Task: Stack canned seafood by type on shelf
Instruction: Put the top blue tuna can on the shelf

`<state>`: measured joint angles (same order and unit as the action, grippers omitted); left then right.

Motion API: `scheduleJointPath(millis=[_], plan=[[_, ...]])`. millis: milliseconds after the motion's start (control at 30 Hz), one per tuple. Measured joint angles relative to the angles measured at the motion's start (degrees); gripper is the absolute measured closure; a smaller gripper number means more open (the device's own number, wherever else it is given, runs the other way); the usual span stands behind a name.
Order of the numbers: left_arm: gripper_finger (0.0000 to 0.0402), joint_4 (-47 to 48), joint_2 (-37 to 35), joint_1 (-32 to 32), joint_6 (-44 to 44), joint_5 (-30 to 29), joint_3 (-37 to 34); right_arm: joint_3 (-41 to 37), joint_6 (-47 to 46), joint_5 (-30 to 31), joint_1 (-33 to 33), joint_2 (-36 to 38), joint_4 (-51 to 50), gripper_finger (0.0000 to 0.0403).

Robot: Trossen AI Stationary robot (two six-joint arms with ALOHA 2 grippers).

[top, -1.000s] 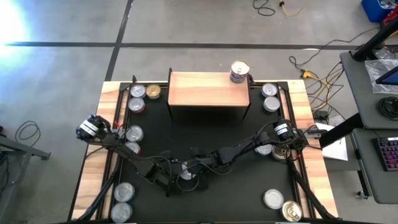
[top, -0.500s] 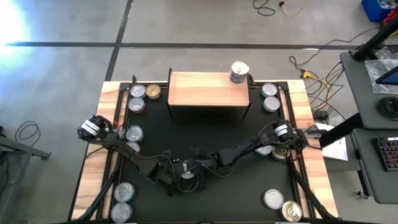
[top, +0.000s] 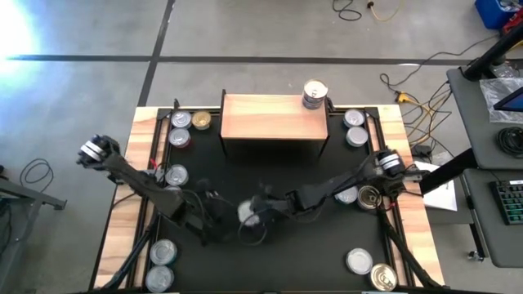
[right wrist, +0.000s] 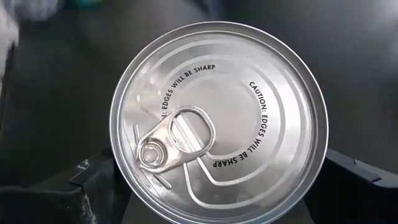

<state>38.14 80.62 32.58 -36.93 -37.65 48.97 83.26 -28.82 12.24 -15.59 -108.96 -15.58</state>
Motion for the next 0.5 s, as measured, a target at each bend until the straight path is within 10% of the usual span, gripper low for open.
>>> scheduleJointPath(millis=[500], plan=[[0.0171, -0.94, -27.61, -1.4, 8.63, -2.84, -2.34, -0.11, -6.03, 26.67, 4.92, 12.75, -5.37, 0.0038]])
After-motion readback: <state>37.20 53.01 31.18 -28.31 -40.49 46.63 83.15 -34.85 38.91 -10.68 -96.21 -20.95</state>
